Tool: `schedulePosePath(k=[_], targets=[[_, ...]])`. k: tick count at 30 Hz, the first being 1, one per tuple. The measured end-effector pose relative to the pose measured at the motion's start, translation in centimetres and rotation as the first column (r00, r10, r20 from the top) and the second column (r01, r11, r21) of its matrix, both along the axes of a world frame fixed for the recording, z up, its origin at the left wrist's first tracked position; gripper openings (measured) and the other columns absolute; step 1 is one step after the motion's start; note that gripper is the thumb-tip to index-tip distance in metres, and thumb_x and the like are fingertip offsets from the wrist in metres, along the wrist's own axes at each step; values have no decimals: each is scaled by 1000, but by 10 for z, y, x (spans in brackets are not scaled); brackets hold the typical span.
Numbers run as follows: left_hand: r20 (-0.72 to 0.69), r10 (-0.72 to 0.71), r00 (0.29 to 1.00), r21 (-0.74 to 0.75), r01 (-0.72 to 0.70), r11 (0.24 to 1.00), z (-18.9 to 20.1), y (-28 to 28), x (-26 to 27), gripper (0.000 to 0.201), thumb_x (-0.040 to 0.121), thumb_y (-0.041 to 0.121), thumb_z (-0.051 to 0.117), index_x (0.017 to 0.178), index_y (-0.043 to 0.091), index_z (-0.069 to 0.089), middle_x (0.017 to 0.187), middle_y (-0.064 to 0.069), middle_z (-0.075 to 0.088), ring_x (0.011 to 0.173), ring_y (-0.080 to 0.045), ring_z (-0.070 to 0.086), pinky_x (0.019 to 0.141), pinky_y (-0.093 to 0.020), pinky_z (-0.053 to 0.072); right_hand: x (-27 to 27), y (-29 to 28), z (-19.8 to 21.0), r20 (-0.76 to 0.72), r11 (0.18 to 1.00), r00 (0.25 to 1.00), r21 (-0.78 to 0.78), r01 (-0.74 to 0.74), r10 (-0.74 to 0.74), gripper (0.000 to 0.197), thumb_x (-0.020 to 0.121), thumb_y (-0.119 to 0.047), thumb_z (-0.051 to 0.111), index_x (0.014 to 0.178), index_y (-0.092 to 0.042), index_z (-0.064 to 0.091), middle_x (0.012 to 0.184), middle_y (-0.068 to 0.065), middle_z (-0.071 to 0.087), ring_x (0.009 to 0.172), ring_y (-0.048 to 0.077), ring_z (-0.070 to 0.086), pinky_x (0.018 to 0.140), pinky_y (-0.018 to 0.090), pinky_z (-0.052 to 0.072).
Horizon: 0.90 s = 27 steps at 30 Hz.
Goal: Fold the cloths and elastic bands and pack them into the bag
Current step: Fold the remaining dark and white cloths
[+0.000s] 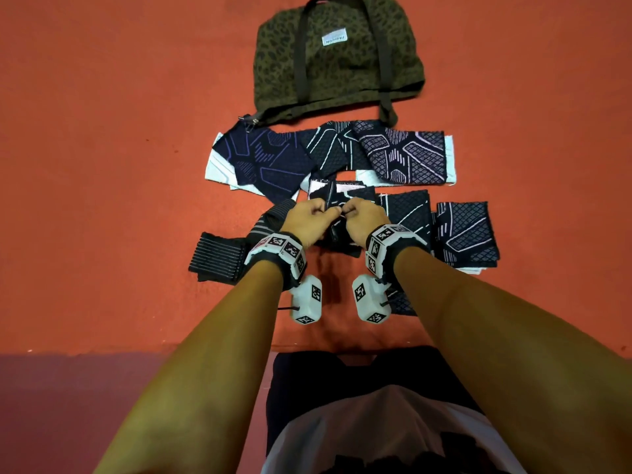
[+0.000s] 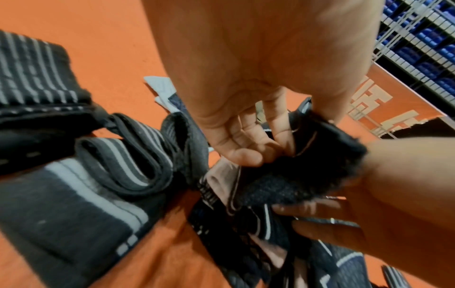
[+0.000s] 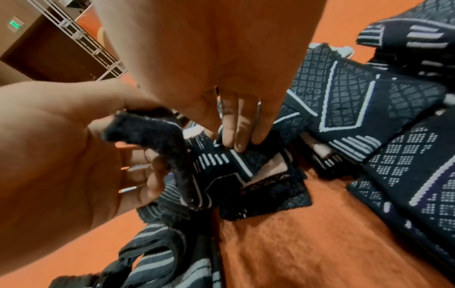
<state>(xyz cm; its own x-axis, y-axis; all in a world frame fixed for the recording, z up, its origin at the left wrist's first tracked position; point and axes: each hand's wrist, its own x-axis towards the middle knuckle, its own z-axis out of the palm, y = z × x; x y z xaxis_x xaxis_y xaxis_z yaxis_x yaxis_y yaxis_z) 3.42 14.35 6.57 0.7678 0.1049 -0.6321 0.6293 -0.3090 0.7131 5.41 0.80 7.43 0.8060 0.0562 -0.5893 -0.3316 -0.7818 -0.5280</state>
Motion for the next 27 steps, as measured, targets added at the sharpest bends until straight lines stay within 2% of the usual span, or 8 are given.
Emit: schedulePosePath(k=[5, 9, 13, 16, 19, 22, 24, 27], targets=[[-42, -89, 995, 64, 92, 994, -11, -16, 7, 34, 78, 41, 66, 62, 20, 44, 53, 7, 47, 60, -18, 51, 74, -46, 58, 8, -16, -8, 34, 999, 999, -41, 22, -21, 27, 91, -8, 48, 111, -8, 66, 120, 16, 61, 105, 33, 59, 86, 30, 48], [-73, -149, 986, 25, 152, 988, -22, -29, 13, 26, 68, 44, 63, 68, 20, 52, 60, 4, 54, 64, -19, 54, 80, -49, 57, 12, -26, -12, -3, 997, 1000, -72, 27, -27, 32, 94, -13, 51, 124, -7, 59, 134, 16, 44, 110, 34, 57, 94, 32, 45], [-92, -150, 984, 29, 153, 988, -29, -37, 16, 22, 68, 43, 62, 75, 22, 58, 67, 4, 59, 71, -19, 59, 83, -46, 58, 17, -32, -12, -4, 997, 1000, -67, 23, -23, 29, 96, -20, 47, 121, -8, 58, 127, 16, 55, 112, 34, 57, 92, 34, 45], [-109, -111, 988, -28, 108, 994, -23, -38, 16, 13, 81, 34, 66, 82, 23, 59, 74, 1, 60, 75, -21, 61, 82, -42, 57, 19, -32, -13, -69, 997, 997, -68, 25, -30, 36, 100, -38, 43, 111, -9, 60, 114, 16, 64, 106, 34, 59, 82, 34, 45], [-121, -78, 990, -82, 68, 994, -21, -33, 18, 8, 96, 23, 59, 100, 17, 61, 86, -5, 65, 76, -21, 65, 75, -35, 57, 21, -31, -15, -77, 997, 996, -62, 37, -41, 49, 97, -54, 39, 101, -10, 59, 106, 13, 64, 100, 33, 59, 75, 34, 41], [-110, -83, 990, -95, 73, 993, -20, -25, 20, 12, 99, 14, 54, 110, 16, 60, 83, -5, 66, 68, -17, 64, 63, -26, 52, 23, -29, -17, -55, 993, 998, -112, -21, 15, 37, 98, -43, 44, 102, -8, 57, 108, 15, 63, 99, 34, 60, 73, 32, 40], [-73, -68, 995, -41, 65, 997, -22, -17, 21, 13, 96, 8, 55, 103, 17, 61, 76, -5, 65, 62, -16, 62, 58, -26, 50, 25, -29, -18, -54, 986, 997, -157, -55, 47, 28, 98, -29, 45, 106, -5, 56, 111, 18, 63, 99, 37, 61, 70, 31, 40], [-37, 30, 999, 156, -23, 987, -28, 1, 24, 16, 85, 13, 66, 82, 27, 58, 70, 1, 62, 68, -22, 64, 70, -35, 56, 27, -28, -17, -79, 985, 996, -162, -51, 38, 26, 97, -22, 45, 109, -2, 56, 111, 21, 63, 97, 39, 62, 69, 31, 41]])
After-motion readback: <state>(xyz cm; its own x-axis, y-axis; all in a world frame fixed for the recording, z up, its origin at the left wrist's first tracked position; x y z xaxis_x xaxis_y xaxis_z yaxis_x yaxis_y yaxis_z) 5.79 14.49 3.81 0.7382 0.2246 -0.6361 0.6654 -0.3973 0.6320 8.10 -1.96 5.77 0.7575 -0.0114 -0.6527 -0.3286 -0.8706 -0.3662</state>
